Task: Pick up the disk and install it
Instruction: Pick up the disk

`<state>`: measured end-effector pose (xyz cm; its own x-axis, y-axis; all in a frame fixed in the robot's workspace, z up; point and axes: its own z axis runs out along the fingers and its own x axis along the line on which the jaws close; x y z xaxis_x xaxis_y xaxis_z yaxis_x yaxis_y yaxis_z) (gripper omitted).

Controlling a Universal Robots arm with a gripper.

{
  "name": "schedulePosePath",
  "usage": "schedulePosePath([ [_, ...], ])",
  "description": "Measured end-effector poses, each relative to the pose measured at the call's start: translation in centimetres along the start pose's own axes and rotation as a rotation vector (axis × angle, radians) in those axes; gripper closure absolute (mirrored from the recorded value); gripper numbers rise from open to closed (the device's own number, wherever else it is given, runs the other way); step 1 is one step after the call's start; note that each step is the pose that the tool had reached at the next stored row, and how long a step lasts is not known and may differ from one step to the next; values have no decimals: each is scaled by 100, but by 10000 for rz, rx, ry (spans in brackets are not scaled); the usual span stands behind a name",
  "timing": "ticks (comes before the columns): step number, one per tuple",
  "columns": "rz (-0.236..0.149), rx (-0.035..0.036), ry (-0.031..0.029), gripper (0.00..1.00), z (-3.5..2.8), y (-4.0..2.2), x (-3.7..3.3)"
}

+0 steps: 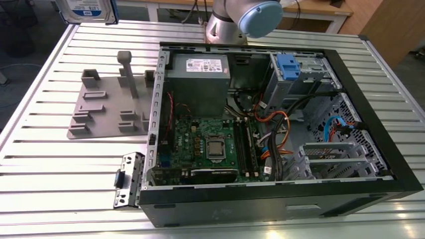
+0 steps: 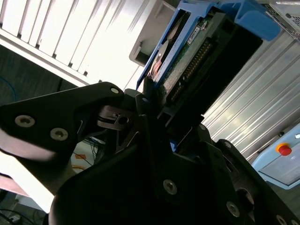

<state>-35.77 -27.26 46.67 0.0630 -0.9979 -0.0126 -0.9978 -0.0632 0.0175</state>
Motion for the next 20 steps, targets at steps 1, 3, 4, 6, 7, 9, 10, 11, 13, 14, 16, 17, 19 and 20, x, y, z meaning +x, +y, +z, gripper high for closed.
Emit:
schedulePosePath([
  [1, 0, 0, 0, 64, 0, -9, 2],
  [3, 0, 1, 0, 64, 0, -27, 7],
  [4, 0, 0, 0, 64, -1, -36, 9],
  [6, 0, 1, -1, 64, -1, -54, 13],
  [7, 0, 0, 0, 64, -1, -63, 15],
  [9, 0, 0, 0, 64, -1, -82, 19],
  [10, 0, 0, -1, 64, -1, -92, 22],
  [11, 0, 0, 0, 64, -2, -103, 24],
  [13, 0, 0, -1, 64, -2, -123, 28],
  [14, 0, -1, 0, 64, -3, -134, 31],
  [16, 0, -1, -1, 64, -3, -156, 37],
  [17, 0, -1, 0, 64, -3, -168, 40],
  [19, 0, -4, -1, 64, -4, -195, 47],
  [20, 0, -4, -1, 64, -4, -207, 51],
])
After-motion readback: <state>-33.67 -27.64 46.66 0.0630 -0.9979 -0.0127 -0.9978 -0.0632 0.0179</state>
